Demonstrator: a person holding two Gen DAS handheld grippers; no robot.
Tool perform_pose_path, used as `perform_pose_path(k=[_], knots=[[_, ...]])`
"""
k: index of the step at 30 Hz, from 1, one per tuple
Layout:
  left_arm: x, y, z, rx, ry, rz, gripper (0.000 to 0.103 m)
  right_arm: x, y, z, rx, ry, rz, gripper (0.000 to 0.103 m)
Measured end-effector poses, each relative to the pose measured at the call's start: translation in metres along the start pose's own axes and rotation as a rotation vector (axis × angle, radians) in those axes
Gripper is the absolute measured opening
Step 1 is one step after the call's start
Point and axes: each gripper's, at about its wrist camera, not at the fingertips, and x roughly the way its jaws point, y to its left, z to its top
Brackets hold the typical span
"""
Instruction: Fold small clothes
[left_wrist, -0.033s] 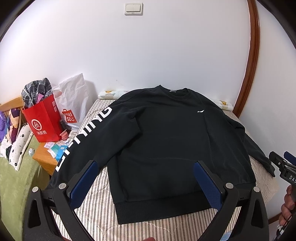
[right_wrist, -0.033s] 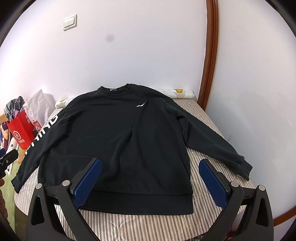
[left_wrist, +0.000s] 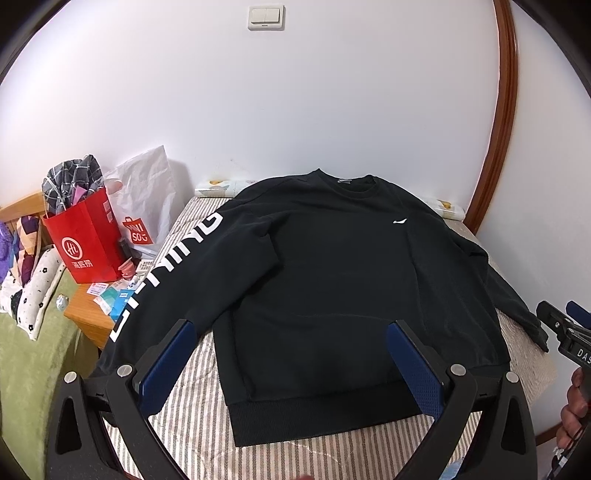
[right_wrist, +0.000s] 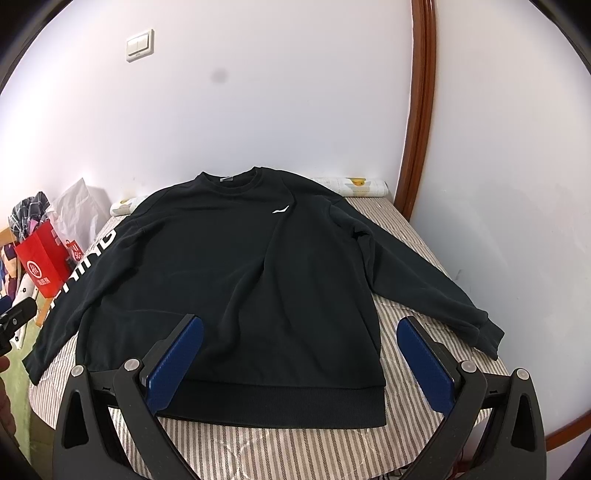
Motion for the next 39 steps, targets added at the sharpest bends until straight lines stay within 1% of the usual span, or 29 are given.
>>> perform_pose_path(k=[4,10,16,20,23,27,29,30,32,33,34,36,38,39], knots=[[-0.001,0.001,-0.002,-0.002,-0.003,-0.02,0.103,-0.001,-0.001,0.002,0.002,-0.007,-0.001,0.103],[-0.003,0.003,-0.002,-0.007,-0.013,0.008,0.103,0.0,0.002,0.005,-0.004,-0.006,-0.001,0.103],[-0.001,0.008,-0.001,-0.001,-0.005,-0.021,0.103,0.01,0.002,0.006,0.001,0.021,-0.009,0.103],[0.002,0.01,-0.001,-0.002,0.0,-0.018,0.103,0.016,0.003,0.006,0.002,0.013,-0.041,0.103],[0.008,0.015,0.0,-0.026,0.006,-0.041,0.103,0.023,0.006,0.008,-0.007,0.018,-0.052,0.103],[0.018,0.027,0.0,-0.065,0.023,-0.019,0.103,0.034,0.011,0.01,-0.036,0.03,-0.062,0.103],[0.024,0.033,-0.001,-0.068,0.035,0.015,0.103,0.038,0.012,0.009,-0.04,0.02,-0.058,0.103],[0.028,0.036,-0.002,-0.065,0.049,0.046,0.103,0.041,0.012,0.009,-0.037,0.012,-0.046,0.103],[0.035,0.045,-0.005,-0.07,0.062,0.07,0.103,0.045,0.012,0.007,-0.028,0.004,-0.01,0.103],[0.038,0.049,-0.007,-0.074,0.066,0.089,0.103,0.049,0.012,0.007,-0.021,0.002,0.022,0.103],[0.041,0.054,-0.01,-0.077,0.069,0.103,0.101,0.052,0.013,0.007,-0.017,0.001,0.044,0.103],[0.048,0.062,-0.015,-0.082,0.085,0.121,0.1,0.061,0.014,0.006,-0.008,0.001,0.106,0.103],[0.055,0.073,-0.02,-0.109,0.103,0.113,0.096,0.069,0.016,0.006,0.002,0.015,0.14,0.103],[0.059,0.079,-0.024,-0.125,0.116,0.114,0.092,0.076,0.019,0.006,0.006,0.03,0.15,0.103]])
